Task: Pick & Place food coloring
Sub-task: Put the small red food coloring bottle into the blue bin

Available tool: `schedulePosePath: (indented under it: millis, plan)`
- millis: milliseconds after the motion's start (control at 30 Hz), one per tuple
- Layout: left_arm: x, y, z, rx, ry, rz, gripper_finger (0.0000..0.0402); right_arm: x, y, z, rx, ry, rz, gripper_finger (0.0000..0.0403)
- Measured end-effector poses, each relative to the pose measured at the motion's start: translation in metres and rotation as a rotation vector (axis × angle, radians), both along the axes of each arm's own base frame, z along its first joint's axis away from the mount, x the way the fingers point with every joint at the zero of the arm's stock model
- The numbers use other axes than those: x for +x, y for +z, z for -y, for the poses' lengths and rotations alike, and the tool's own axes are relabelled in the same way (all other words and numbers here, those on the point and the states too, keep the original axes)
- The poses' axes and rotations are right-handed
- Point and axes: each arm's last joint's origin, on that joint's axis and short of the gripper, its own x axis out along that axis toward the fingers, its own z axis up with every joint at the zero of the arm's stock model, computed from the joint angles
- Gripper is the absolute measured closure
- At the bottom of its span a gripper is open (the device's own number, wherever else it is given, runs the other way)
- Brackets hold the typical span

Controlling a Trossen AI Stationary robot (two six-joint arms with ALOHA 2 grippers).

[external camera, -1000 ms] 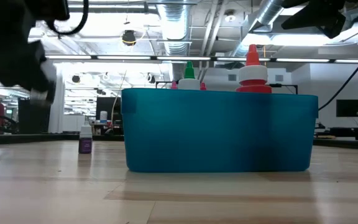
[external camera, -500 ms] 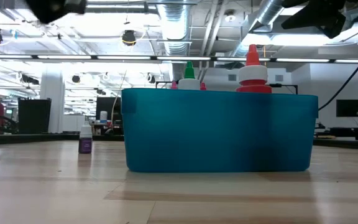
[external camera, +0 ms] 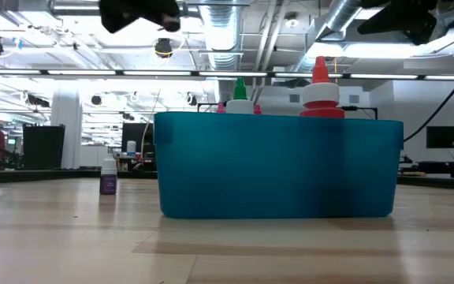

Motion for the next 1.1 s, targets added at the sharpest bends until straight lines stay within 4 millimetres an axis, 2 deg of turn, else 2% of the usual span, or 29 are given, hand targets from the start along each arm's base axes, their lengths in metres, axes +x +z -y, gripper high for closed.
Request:
schedulePosePath:
  millis: [200,367,600,900,1100]
  plan:
    - [0.030,-0.011,-0.018,-0.023,0.013,0.032,0.0349,-0.013,0.013,0.005,-0.029,0.055,0.041,0.0221]
    - [0.052,-0.037,-0.034,-0.077,0.063,-0.031,0.0349,-0.030,0.021,0.013,-0.045,0.088,0.039,0.0221]
    - [0.064,-0.057,-0.038,-0.121,0.070,-0.080,0.0349,-0.042,0.024,0.019,-0.056,0.105,0.025,0.0221]
    - [0.084,-0.094,-0.040,-0.128,0.086,-0.134,0.0349,-0.043,0.024,0.020,-0.058,0.106,0.023,0.0221]
    - [0.086,-0.107,-0.043,-0.117,0.098,-0.180,0.0349,-0.043,0.024,0.020,-0.057,0.107,0.022,0.0221]
